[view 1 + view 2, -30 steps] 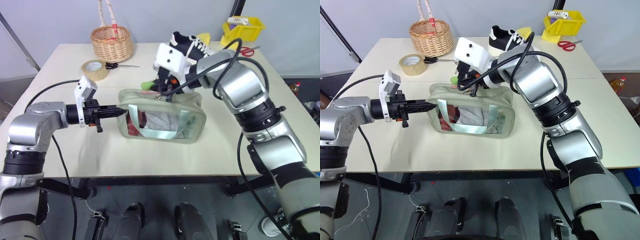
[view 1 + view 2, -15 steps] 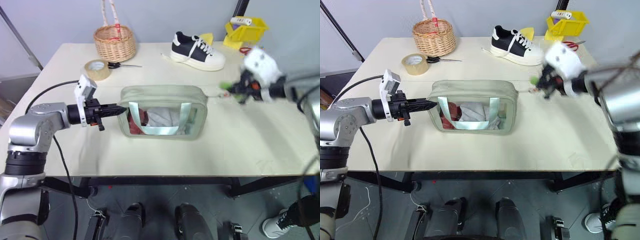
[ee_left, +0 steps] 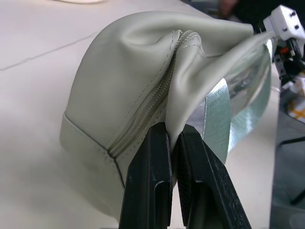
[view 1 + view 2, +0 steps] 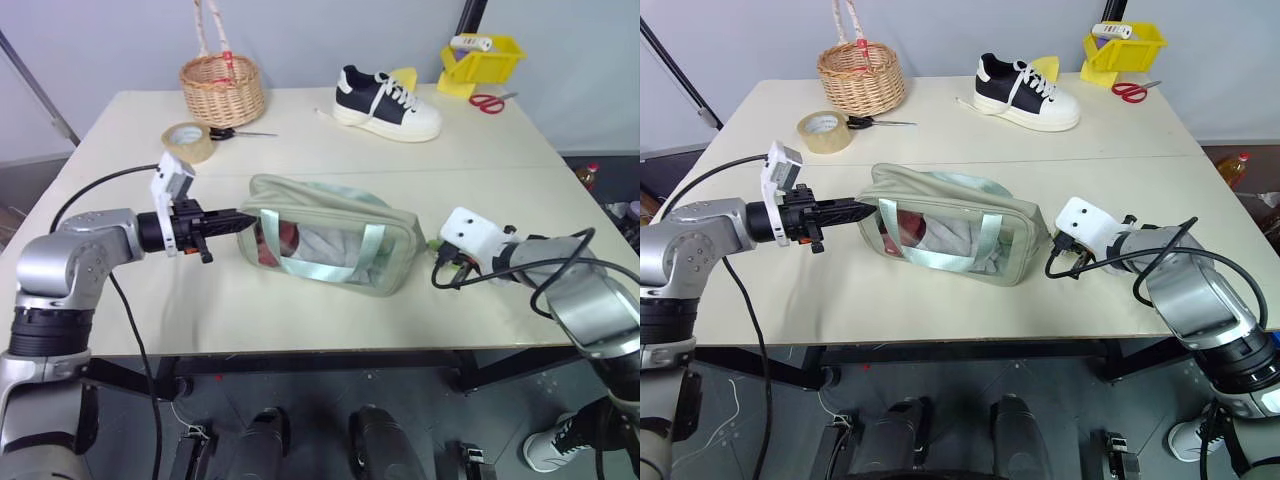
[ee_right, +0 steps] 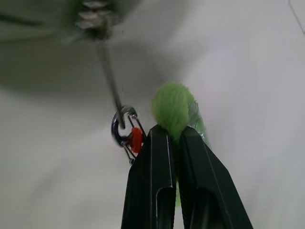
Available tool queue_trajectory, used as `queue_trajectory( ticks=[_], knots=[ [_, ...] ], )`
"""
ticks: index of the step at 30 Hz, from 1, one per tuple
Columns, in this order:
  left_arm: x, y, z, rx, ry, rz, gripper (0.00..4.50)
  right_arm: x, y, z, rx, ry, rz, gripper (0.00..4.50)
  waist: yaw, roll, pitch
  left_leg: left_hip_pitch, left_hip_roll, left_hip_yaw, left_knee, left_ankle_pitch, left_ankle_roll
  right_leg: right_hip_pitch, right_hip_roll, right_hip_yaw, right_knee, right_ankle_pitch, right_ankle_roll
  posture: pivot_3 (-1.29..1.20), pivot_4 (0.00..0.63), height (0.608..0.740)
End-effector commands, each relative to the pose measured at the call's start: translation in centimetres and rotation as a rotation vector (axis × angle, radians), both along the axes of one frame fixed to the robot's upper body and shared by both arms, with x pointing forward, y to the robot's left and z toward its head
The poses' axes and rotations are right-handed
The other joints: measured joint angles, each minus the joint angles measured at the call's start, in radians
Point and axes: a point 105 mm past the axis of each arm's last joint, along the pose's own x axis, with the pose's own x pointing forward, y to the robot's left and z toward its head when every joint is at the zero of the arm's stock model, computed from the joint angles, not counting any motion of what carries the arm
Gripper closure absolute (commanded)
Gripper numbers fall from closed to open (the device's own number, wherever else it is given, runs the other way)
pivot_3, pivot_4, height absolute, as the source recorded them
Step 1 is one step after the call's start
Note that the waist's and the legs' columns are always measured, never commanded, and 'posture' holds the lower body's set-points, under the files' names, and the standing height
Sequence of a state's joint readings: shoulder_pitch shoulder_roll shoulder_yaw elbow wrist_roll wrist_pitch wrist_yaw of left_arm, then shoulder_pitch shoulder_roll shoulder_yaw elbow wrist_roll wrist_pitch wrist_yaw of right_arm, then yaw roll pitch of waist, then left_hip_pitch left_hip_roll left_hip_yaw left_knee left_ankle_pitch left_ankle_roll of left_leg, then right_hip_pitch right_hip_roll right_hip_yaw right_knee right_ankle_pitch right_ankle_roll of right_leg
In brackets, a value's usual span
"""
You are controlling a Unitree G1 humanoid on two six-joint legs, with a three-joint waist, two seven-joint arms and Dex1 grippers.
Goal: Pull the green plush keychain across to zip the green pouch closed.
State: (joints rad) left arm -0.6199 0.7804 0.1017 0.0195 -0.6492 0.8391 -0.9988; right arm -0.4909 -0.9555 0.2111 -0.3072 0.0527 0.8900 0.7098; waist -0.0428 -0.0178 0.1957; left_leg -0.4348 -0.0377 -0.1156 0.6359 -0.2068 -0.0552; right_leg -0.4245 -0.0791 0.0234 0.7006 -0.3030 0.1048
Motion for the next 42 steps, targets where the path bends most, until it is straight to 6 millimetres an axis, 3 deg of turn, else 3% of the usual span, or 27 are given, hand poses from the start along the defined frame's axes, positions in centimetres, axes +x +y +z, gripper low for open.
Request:
queue_trajectory(
  ticks=[1, 8, 10, 12, 17, 21, 24, 27, 32, 36, 39, 42],
  knots=[
    [-0.1, 1.7, 1.9, -0.018, -0.063, 0.065, 4.5, 0.8, -1.0, 1.0, 0.035, -0.028, -0.082, 4.45, -0.001, 0.0, 0.0, 0.0, 0.0, 0.0, 0.0, 0.0, 0.0, 0.0, 0.0, 0.0, 0.0, 0.0, 0.0, 0.0, 0.15, 0.695],
    [-0.8, 1.0, 2.0, -0.03, -0.061, 0.037, 4.5, 2.6, 1.8, 6.6, 0.283, -0.137, -0.058, 4.45, -0.001, 0.0, 0.0, 0.0, 0.0, 0.0, 0.0, 0.0, 0.0, 0.0, 0.0, 0.0, 0.0, 0.0, 0.0, 0.0, 0.15, 0.695],
    [-0.9, 0.8, 2.0, -0.035, -0.061, 0.037, 4.5, 2.7, 2.1, 7.4, 0.307, -0.146, -0.059, 4.45, 0.0, 0.0, 0.0, 0.0, 0.0, 0.0, 0.0, 0.0, 0.0, 0.0, 0.0, 0.0, 0.0, 0.0, 0.0, 0.0, 0.15, 0.695],
    [-1.0, 0.7, 1.9, -0.037, -0.059, 0.038, 4.5, 2.3, 2.3, 7.3, 0.3, -0.121, -0.037, 4.45, 0.003, 0.0, 0.0, 0.0, 0.0, 0.0, -0.001, 0.0, 0.0, 0.0, -0.001, 0.0, -0.001, 0.0, 0.0, 0.0, 0.15, 0.695],
    [-1.4, 0.5, 1.6, -0.054, -0.047, 0.045, 4.5, 0.9, 1.9, 3.9, 0.182, -0.001, -0.017, 4.45, 0.006, 0.0, 0.0, -0.001, 0.0, 0.0, -0.001, 0.0, 0.0, 0.0, -0.002, 0.0, -0.001, 0.0, 0.0, 0.0, 0.15, 0.695],
    [-1.5, 0.3, 1.6, -0.058, -0.046, 0.048, 4.5, 0.8, 2.6, 4.1, 0.221, 0.012, 0.0, 3.07, -0.002, 0.0, 0.0, 0.0, 0.0, 0.0, 0.0, 0.0, 0.0, 0.0, -0.001, 0.0, 0.0, 0.0, 0.0, 0.0, 0.15, 0.695],
    [-1.6, 0.3, 1.8, -0.059, -0.047, 0.046, 4.5, 0.7, 3.0, 4.8, 0.257, 0.017, 0.009, 1.64, -0.001, 0.0, 0.0, 0.0, 0.0, 0.0, 0.0, 0.0, 0.0, 0.0, -0.001, 0.0, 0.0, 0.0, 0.0, 0.0, 0.15, 0.695],
    [-1.7, 0.2, 2.0, -0.059, -0.05, 0.041, 4.5, 0.9, 2.2, 6.1, 0.281, -0.008, -0.016, 0.06, 0.001, 0.0, 0.0, 0.0, 0.0, 0.0, 0.0, 0.0, 0.0, 0.0, -0.001, 0.0, 0.0, 0.0, 0.0, 0.0, 0.15, 0.695],
    [-1.9, 0.0, 2.4, -0.059, -0.064, 0.026, 4.5, 0.4, 0.8, 9.2, 0.35, -0.062, -0.012, 0.02, 0.002, 0.0, 0.0, 0.0, -0.001, 0.0, 0.0, 0.0, 0.0, 0.0, -0.002, 0.0, -0.001, 0.0, 0.0, 0.0, 0.15, 0.695],
    [-2.9, 0.1, 3.4, -0.056, -0.101, -0.038, 2.99, -1.3, 0.9, 11.1, 0.418, -0.067, 0.106, 0.0, 0.002, 0.0, 0.0, 0.0, -0.001, 0.0, -0.001, 0.0, 0.0, 0.0, -0.002, 0.0, -0.001, 0.0, 0.0, 0.0, 0.15, 0.695],
    [-3.7, 0.8, 4.5, -0.054, -0.122, -0.085, 1.36, -2.7, 1.4, 11.1, 0.422, -0.036, 0.201, 0.0, 0.0, 0.0, 0.0, 0.0, 0.0, 0.0, -0.001, 0.0, 0.0, 0.0, -0.001, 0.0, -0.001, 0.0, 0.0, 0.0, 0.15, 0.695],
    [-4.2, 2.0, 4.8, -0.018, -0.134, -0.106, 0.06, -3.5, 1.7, 10.7, 0.433, 0.002, 0.255, 0.0, -0.002, 0.0, 0.0, 0.001, 0.0, 0.001, -0.002, 0.0, 0.0, 0.0, -0.001, 0.0, -0.001, 0.0, 0.0, 0.0, 0.15, 0.695]
  ],
)
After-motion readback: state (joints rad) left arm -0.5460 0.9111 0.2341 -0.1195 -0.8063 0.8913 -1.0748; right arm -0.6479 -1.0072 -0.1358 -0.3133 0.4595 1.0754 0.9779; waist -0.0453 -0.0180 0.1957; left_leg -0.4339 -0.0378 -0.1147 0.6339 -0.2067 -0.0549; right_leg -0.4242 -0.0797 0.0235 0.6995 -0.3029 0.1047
